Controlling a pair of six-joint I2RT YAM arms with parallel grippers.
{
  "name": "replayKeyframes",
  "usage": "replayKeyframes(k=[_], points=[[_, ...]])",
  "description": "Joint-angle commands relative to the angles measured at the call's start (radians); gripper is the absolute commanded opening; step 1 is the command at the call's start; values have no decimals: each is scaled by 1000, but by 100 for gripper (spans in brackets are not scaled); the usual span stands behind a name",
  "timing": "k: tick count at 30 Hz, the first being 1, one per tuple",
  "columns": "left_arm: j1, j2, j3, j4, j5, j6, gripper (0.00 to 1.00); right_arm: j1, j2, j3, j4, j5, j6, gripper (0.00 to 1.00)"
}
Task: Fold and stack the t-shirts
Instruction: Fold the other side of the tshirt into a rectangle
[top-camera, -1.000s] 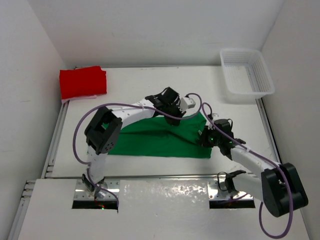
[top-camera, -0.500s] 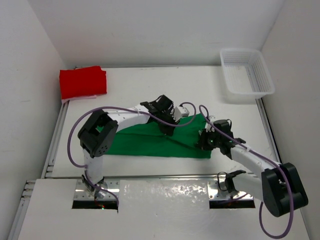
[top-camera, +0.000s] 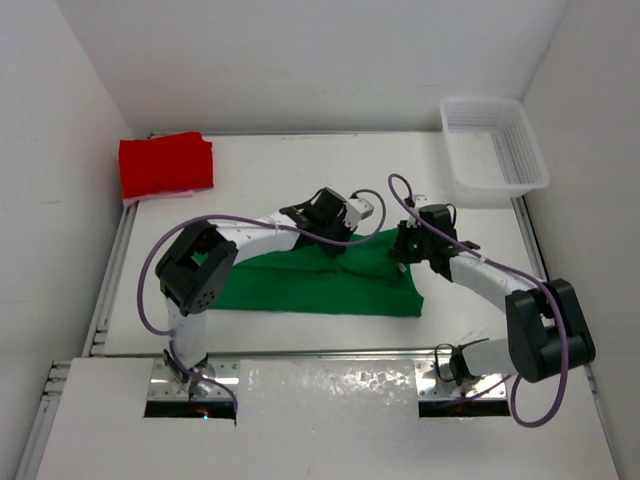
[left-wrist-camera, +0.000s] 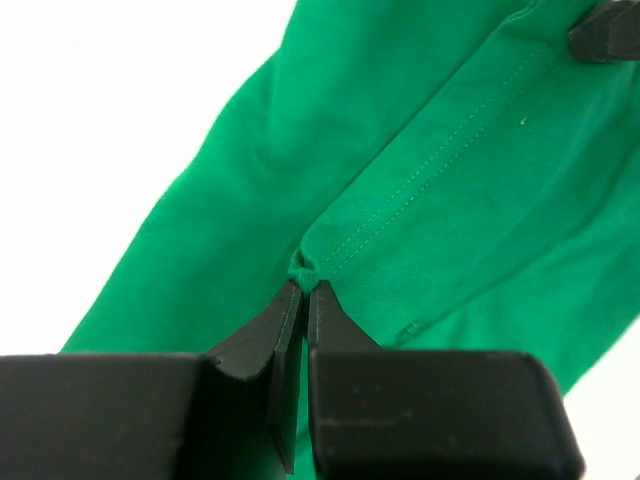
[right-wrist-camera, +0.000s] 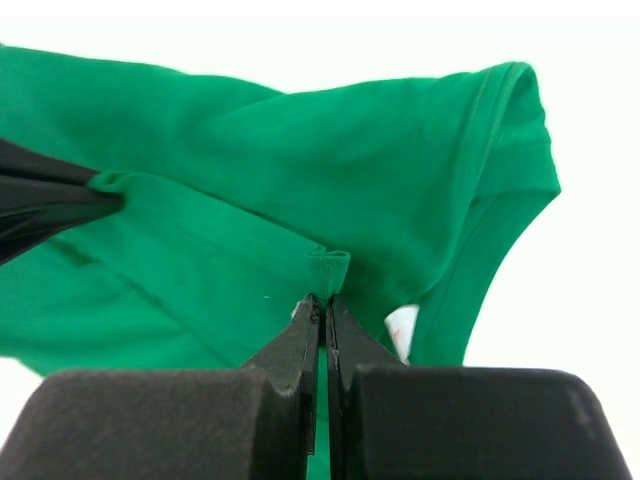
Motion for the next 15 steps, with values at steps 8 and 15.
replayKeyframes(k=[8, 15], points=[[22, -52, -53, 102, -184, -95, 0, -35, 63, 28, 106, 93, -44, 0], [20, -28, -56, 108, -140, -106, 0, -35, 138, 42, 134, 63, -63, 0]])
